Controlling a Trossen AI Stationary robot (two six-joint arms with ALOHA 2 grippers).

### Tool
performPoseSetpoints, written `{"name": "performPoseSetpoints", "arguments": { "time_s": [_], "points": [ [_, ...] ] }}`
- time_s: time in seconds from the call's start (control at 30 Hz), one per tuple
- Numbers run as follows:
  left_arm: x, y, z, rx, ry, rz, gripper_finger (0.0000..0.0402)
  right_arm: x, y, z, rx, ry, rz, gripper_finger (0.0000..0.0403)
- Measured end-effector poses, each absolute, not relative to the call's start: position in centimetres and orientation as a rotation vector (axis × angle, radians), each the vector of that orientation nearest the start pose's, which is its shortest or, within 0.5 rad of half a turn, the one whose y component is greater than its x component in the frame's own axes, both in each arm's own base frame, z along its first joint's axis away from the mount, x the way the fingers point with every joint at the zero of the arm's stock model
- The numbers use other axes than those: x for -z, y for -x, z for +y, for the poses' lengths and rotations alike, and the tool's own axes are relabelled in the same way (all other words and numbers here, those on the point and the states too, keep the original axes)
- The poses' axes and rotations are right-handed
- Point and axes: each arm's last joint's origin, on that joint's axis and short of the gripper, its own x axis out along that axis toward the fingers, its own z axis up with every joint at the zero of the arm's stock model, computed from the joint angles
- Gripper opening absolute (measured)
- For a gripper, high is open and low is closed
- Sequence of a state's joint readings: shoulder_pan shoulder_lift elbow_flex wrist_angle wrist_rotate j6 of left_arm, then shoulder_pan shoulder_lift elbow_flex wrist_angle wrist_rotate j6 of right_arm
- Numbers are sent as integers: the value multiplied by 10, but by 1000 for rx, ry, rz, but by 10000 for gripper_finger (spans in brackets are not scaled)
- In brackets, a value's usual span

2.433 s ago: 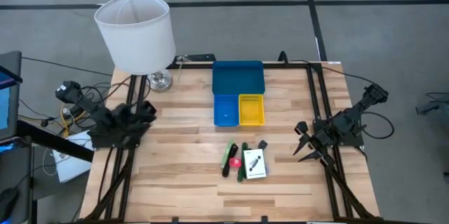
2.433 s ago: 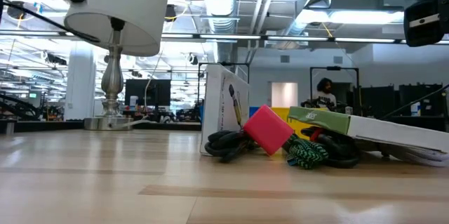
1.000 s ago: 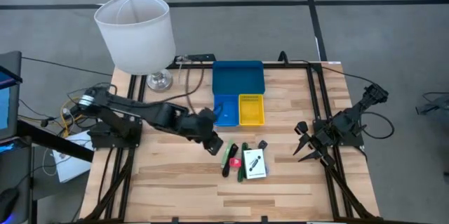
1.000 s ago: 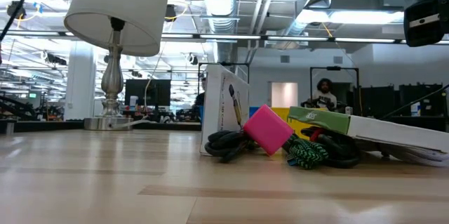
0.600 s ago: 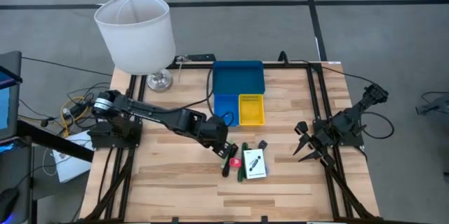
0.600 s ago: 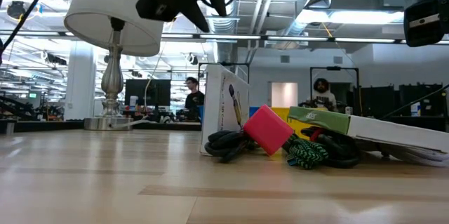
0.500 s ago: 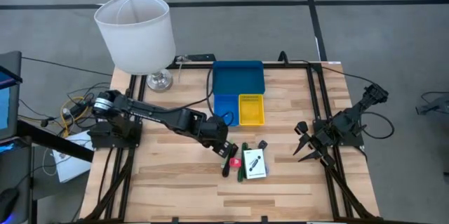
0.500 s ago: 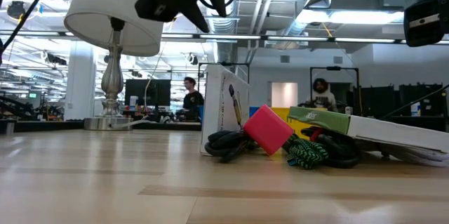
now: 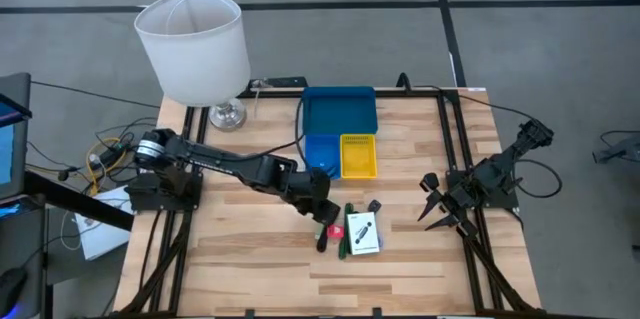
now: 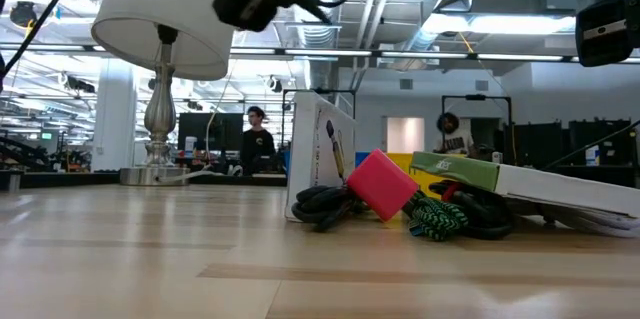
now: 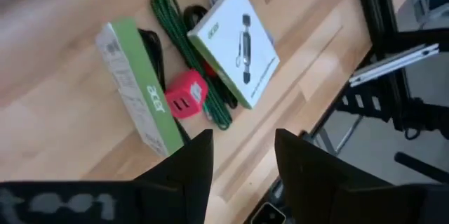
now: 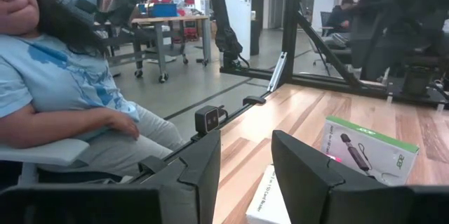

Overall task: Pick and place items into bin
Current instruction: Put the card reader box into the blue bin

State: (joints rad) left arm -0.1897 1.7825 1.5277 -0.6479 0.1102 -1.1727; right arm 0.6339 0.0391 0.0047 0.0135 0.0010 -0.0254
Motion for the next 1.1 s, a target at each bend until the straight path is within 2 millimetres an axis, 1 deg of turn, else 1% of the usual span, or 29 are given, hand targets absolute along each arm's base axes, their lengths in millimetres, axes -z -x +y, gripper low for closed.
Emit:
{"name": "performPoseSetpoints", "arguments": {
  "time_s": [0.13, 0.33, 0.5, 0.57, 0.77, 0.87, 0.97, 1.03, 1.1],
  "points": [
    [-279, -384, -76, -268, 1070, 959, 141, -163, -80, 59, -633, 31, 12, 124],
    [-268, -387, -73, -294, 1059, 1003, 137, -163, -80, 59, -633, 31, 12, 124],
    [-269, -389, -70, -282, 1056, 989, 137, -163, -80, 59, -633, 31, 12, 124],
    [-276, -391, -70, -256, 1050, 977, 137, -163, -80, 59, -633, 31, 12, 124],
    [-321, -405, -75, -70, 1008, 780, 137, -163, -80, 59, -633, 31, 12, 124],
    [-360, -409, -76, -5, 985, 639, 137, -163, -80, 59, -633, 31, 12, 124],
    [-398, -408, -77, 41, 943, 483, 137, -163, -80, 59, -633, 31, 12, 124],
    [-428, -404, -80, 83, 888, 356, 137, -163, -80, 59, -633, 31, 12, 124],
    [-460, -396, -82, 124, 834, 237, 137, -163, -80, 59, -633, 31, 12, 124]
  ]
}}
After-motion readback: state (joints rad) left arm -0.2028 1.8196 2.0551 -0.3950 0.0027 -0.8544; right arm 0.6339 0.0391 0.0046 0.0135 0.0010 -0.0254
